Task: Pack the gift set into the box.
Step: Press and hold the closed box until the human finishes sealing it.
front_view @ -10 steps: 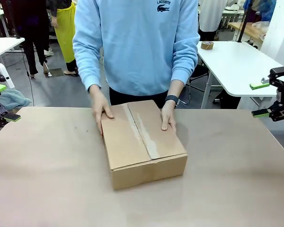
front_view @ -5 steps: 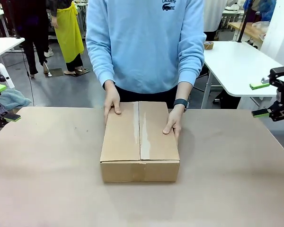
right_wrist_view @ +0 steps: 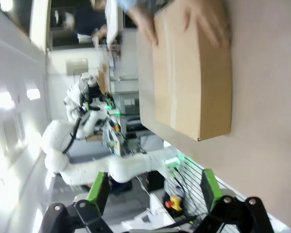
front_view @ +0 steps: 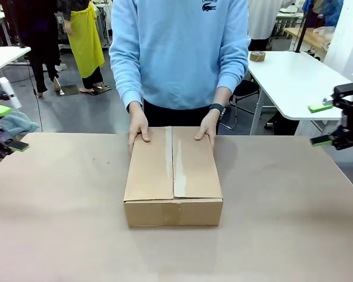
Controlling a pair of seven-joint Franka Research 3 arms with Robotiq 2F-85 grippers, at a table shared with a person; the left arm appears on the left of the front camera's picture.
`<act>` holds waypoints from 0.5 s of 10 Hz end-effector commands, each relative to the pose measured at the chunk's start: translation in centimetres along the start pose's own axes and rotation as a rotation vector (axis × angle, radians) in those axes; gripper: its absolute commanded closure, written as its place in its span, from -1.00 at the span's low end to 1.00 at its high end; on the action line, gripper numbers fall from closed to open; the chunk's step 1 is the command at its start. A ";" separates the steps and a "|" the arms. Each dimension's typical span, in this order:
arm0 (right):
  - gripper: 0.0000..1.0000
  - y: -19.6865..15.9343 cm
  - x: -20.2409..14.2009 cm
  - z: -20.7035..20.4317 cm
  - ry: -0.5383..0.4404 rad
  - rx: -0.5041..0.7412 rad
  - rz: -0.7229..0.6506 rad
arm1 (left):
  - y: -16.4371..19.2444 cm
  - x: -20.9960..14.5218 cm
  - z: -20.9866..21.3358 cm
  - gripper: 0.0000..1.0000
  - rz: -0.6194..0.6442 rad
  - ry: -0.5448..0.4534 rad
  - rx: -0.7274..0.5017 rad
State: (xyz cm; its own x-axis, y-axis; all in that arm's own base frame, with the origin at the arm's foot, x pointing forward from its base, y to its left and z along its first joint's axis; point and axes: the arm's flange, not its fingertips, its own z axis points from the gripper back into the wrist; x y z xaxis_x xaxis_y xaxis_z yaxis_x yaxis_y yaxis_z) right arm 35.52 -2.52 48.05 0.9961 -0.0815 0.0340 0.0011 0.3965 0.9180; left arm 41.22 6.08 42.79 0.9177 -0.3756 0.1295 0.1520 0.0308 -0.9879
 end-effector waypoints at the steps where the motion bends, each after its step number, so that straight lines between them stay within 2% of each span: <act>1: -1.00 6.0 4.1 -9.2 0.235 -0.146 0.445 | -2.6 4.7 -10.1 -1.00 -0.282 0.306 0.159; 2: -1.00 8.3 4.7 -14.4 0.332 -0.220 0.672 | -2.7 6.5 -15.5 -1.00 -0.428 0.400 0.218; 3: -1.00 9.4 4.3 -18.4 0.361 -0.239 0.841 | -2.1 7.2 -20.1 -1.00 -0.570 0.421 0.239; 4: -1.00 9.4 3.3 -20.5 0.415 -0.219 0.973 | -1.3 7.0 -22.1 -1.00 -0.682 0.338 0.294; 5: -1.00 8.4 3.5 -20.1 0.355 -0.313 0.992 | -1.4 6.3 -21.6 -1.00 -0.790 0.209 0.359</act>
State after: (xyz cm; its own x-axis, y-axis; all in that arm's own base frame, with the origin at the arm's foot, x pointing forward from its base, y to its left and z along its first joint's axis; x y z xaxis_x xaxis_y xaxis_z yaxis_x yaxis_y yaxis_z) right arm 39.02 23.14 49.47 0.7324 0.5838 0.3503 -0.6508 0.4490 0.6123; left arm 39.64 -19.88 44.94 0.4790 -0.6811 0.5537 0.7503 -0.0097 -0.6610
